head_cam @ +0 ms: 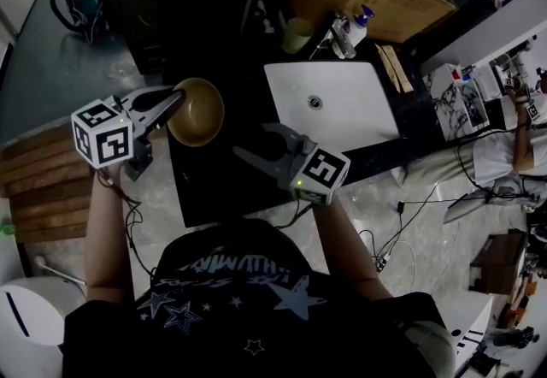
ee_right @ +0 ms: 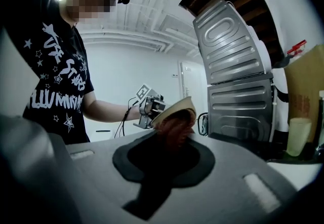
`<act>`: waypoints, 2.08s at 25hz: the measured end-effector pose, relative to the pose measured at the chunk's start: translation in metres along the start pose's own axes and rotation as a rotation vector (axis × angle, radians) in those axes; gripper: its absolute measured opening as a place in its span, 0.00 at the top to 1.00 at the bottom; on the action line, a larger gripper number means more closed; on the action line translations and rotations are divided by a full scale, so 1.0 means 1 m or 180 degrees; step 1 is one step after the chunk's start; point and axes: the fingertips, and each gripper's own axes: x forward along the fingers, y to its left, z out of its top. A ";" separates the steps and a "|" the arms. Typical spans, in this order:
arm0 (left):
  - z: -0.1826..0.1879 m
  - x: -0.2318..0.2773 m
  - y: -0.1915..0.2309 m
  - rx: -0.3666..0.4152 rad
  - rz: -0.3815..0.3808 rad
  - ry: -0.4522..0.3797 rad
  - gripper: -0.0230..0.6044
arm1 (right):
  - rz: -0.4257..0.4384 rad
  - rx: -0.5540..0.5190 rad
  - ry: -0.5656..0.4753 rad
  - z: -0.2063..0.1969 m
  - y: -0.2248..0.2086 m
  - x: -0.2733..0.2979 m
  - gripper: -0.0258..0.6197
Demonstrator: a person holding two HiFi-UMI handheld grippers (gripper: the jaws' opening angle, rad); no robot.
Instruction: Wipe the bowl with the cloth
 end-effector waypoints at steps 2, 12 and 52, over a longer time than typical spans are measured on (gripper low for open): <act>-0.011 -0.005 0.003 0.0055 0.0053 0.0118 0.93 | -0.0112 0.0045 -0.0117 0.007 -0.007 -0.004 0.87; -0.046 -0.003 0.009 -0.0115 0.0286 0.0382 0.93 | -0.0815 0.0132 -0.0367 0.012 -0.060 -0.012 0.87; -0.056 0.173 0.088 -0.1052 0.1179 0.1107 0.93 | -0.1659 0.0410 -0.0138 -0.040 -0.183 -0.098 0.87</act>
